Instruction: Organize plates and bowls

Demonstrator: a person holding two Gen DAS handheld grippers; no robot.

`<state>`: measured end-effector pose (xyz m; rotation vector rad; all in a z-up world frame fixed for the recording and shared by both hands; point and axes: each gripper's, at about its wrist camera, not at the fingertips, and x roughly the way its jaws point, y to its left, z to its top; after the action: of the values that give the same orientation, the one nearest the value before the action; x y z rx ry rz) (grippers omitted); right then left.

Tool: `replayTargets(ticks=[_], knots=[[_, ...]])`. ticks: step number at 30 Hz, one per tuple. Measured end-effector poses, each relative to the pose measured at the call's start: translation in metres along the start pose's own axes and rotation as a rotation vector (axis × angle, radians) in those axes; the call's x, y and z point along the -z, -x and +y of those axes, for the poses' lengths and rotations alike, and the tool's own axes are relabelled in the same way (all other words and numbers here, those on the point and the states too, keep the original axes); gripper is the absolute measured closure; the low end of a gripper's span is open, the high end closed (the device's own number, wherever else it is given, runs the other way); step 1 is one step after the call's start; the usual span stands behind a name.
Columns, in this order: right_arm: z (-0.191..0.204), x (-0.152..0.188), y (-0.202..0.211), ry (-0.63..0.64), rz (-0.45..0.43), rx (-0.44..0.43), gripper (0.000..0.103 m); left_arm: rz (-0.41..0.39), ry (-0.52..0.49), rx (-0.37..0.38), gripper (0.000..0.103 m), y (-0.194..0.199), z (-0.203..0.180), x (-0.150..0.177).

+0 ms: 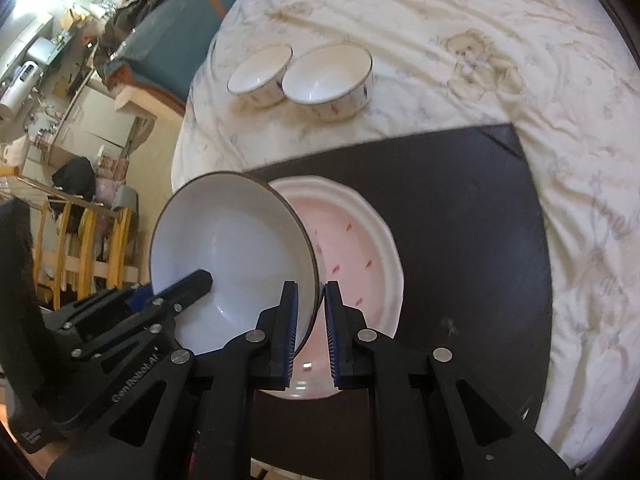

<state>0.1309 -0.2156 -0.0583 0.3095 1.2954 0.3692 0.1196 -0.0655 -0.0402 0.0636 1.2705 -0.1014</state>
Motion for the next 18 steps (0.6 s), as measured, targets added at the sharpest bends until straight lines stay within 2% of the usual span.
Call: replayTargets(ticks=[4,12,18], knots=[[0.002,0.009,-0.013,0.006,0.021,0.046,0.088,0.010,-0.008,0.010,0.092,-0.010,0.002,0.005],[0.000,0.014,-0.030,0.009,0.059,0.079,0.088,0.048,0.039,0.069,0.092,-0.028,0.012,0.005],[-0.004,0.014,-0.045,-0.005,0.097,0.088,0.088,0.066,0.048,0.060,0.092,-0.036,0.017,0.009]])
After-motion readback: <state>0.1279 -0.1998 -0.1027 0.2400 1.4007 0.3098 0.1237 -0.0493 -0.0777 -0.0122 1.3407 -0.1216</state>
